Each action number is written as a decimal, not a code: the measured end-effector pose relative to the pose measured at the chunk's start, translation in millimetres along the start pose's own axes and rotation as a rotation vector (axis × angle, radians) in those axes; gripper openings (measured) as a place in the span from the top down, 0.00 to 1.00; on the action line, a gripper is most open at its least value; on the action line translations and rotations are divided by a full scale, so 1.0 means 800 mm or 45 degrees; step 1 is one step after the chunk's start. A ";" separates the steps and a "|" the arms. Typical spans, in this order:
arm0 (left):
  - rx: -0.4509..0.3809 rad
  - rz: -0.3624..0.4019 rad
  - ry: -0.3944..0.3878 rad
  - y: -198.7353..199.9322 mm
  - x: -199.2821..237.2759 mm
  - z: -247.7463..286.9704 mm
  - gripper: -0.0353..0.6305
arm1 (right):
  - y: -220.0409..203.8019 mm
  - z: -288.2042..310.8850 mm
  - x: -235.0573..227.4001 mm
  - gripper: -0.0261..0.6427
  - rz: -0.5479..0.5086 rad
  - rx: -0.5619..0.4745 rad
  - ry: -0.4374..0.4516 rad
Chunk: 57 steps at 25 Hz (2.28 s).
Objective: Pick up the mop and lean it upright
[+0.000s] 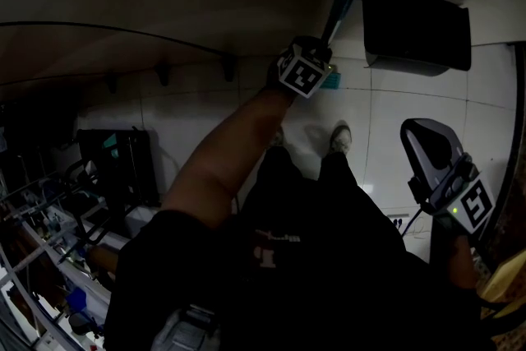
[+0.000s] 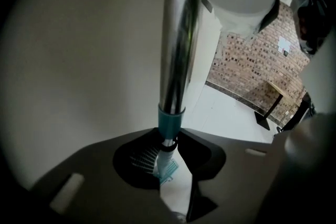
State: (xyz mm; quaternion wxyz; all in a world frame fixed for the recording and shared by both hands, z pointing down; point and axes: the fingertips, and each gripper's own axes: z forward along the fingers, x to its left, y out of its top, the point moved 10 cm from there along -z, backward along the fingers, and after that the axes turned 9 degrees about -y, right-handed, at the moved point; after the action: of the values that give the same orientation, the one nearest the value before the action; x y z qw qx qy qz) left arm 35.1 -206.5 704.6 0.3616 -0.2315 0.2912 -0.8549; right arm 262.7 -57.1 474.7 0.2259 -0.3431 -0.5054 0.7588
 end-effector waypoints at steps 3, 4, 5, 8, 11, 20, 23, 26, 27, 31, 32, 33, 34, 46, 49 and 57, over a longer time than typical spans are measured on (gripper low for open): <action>-0.008 -0.016 0.014 0.007 0.003 0.012 0.79 | -0.005 -0.004 -0.002 0.92 0.010 0.006 -0.004; -0.009 -0.027 0.011 0.008 0.004 0.015 0.79 | -0.006 -0.005 -0.002 0.92 0.013 0.007 -0.004; -0.011 -0.043 0.003 0.009 0.005 0.018 0.79 | -0.008 -0.006 -0.002 0.92 0.016 0.006 -0.005; -0.022 -0.100 -0.052 0.009 0.006 0.022 0.69 | -0.011 -0.008 -0.004 0.92 0.022 0.004 -0.004; -0.025 -0.153 -0.078 -0.003 0.005 0.019 0.56 | -0.013 -0.009 -0.004 0.92 0.023 0.006 -0.004; -0.374 -0.372 -0.075 -0.038 0.002 -0.098 0.53 | 0.021 -0.006 0.003 0.92 -0.016 -0.056 -0.004; -0.591 -0.330 -0.071 -0.016 -0.012 -0.196 0.55 | 0.049 -0.004 0.010 0.92 -0.043 -0.084 -0.002; -0.828 -0.196 -0.049 0.023 -0.020 -0.296 0.62 | 0.076 0.002 0.012 0.93 -0.065 -0.103 -0.006; -0.903 -0.154 -0.042 0.037 -0.024 -0.327 0.66 | 0.086 0.003 0.013 0.93 -0.075 -0.114 -0.008; -1.051 0.068 -0.016 0.077 -0.043 -0.419 0.74 | 0.125 0.011 0.024 0.93 -0.096 -0.170 -0.004; -1.068 0.139 -0.004 0.082 -0.044 -0.431 0.75 | 0.136 0.016 0.024 0.94 -0.099 -0.187 0.005; -1.086 0.186 0.004 0.090 -0.047 -0.442 0.77 | 0.145 0.021 0.023 0.94 -0.112 -0.194 0.010; -1.102 0.204 0.006 0.098 -0.055 -0.456 0.78 | 0.152 0.023 0.022 0.94 -0.129 -0.188 0.008; -1.253 -0.049 -0.087 0.109 -0.070 -0.521 0.94 | 0.213 0.032 0.046 0.94 -0.154 -0.220 -0.035; -1.215 -0.045 -0.106 0.105 -0.067 -0.511 0.94 | 0.221 0.029 0.042 0.94 -0.133 -0.234 -0.050; -1.156 -0.056 -0.143 0.118 -0.091 -0.497 0.94 | 0.218 0.022 0.026 0.94 -0.085 -0.233 -0.060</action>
State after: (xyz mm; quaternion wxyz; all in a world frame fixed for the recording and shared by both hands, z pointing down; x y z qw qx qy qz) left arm -114.8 -73.8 340.9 0.2206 -0.4186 0.6113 -0.6344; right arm 236.8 -121.2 312.2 0.2070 -0.3274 -0.5889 0.7094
